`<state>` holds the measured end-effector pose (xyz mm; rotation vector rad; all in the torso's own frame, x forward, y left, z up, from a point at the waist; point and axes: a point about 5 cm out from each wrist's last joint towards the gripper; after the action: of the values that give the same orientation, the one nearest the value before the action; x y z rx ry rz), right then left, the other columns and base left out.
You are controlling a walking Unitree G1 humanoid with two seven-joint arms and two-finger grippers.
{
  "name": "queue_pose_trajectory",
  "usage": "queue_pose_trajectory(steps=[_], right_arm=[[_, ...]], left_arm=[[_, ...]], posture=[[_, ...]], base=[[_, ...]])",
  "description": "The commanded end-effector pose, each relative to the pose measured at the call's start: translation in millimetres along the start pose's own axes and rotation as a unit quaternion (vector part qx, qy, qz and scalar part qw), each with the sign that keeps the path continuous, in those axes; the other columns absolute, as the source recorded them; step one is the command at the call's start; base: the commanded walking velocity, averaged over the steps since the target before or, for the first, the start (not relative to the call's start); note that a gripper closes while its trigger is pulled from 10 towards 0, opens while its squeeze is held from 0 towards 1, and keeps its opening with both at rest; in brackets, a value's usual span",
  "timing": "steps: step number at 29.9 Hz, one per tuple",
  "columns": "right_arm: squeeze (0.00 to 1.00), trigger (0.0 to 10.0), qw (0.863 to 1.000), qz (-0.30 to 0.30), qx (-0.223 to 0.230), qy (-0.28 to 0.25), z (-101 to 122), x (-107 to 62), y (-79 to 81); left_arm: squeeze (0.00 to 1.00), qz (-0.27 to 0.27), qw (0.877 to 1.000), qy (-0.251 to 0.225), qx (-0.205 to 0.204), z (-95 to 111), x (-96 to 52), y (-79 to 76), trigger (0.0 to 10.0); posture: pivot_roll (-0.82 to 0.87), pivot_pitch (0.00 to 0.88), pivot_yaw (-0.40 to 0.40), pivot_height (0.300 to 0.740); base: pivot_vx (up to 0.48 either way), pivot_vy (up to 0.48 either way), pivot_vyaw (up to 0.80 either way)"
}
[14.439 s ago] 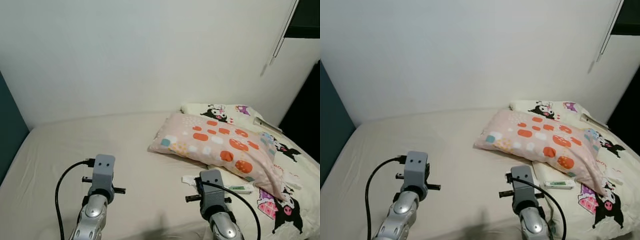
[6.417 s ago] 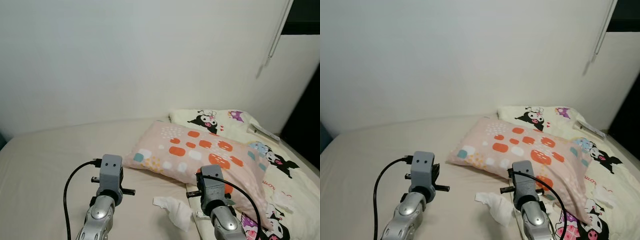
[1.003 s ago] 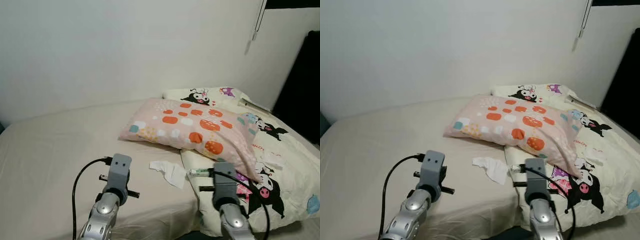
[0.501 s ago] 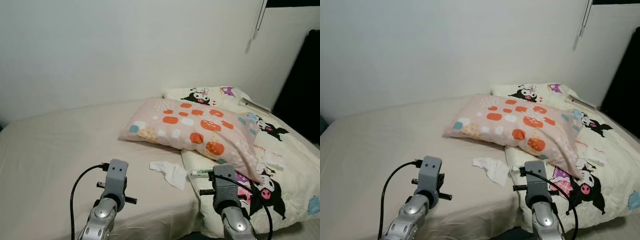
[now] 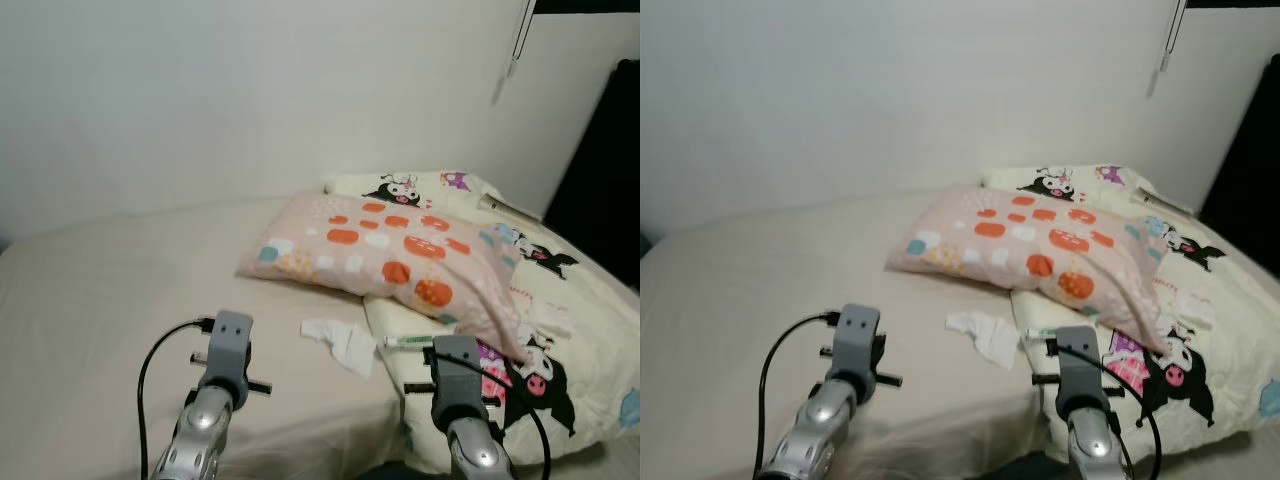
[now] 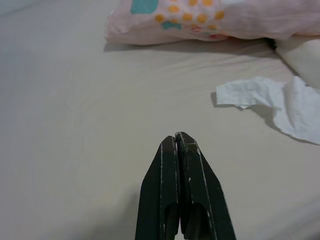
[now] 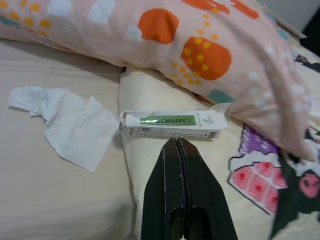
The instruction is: Clean up the room
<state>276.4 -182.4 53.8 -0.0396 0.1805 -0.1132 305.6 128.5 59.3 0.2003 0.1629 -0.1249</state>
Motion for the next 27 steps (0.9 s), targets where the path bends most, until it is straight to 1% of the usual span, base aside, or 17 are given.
queue_pose_trajectory(steps=[1,8,16,19,22,24,27], right_arm=[[0.00,10.0,1.000,0.010,0.003,0.005,-3.5,-0.7,6.3],[0.00,10.0,1.000,0.015,0.007,0.001,-1.2,0.3,10.0],[0.00,10.0,1.000,0.007,0.008,0.004,-2.5,0.5,8.3],[0.00,10.0,1.000,0.006,0.012,0.008,-3.6,0.6,7.6],[0.00,10.0,1.000,0.008,0.023,0.008,-3.7,0.5,7.4],[0.00,10.0,1.000,0.011,0.018,0.011,-3.7,1.5,7.0],[0.00,10.0,1.000,0.010,0.011,0.014,-3.0,3.2,6.2]], left_arm=[[0.00,0.016,1.000,-0.004,-0.008,2.1,0.8,2.4,10.0],[0.00,0.026,1.000,-0.002,-0.008,3.2,2.6,5.4,10.0],[0.00,0.018,1.000,-0.002,-0.006,3.0,1.8,3.6,10.0],[0.00,0.016,1.000,-0.001,-0.004,2.2,0.7,3.2,10.0],[0.00,0.016,1.000,0.001,-0.001,0.7,-1.0,3.8,10.0],[0.00,0.017,1.000,0.002,0.000,-0.6,-2.5,5.2,10.0],[0.00,0.017,1.000,0.003,0.005,-1.0,-3.9,6.3,10.0]], posture=[[-0.01,0.044,-0.001,0.603],[-0.01,0.050,-0.001,0.598],[0.00,0.053,0.002,0.598],[0.00,0.054,0.002,0.598],[0.00,0.061,0.002,0.588],[0.00,0.065,0.002,0.578],[0.01,0.070,0.004,0.578]], base=[[0.000,0.000,0.00],[0.000,0.000,0.00],[0.000,0.000,0.00],[0.000,0.000,0.00],[0.000,0.000,0.00],[0.000,0.000,0.00],[0.000,0.000,0.00]])
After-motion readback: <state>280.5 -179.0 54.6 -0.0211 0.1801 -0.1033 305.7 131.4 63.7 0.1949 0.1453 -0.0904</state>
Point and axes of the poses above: a point about 5 cm out from each wrist's last joint towards the gripper, its own x axis pointing out of the wrist towards the gripper, its own z axis along the axis of the wrist's last joint, y = z × x, and after that the axes turned 8 degrees about x, right-handed
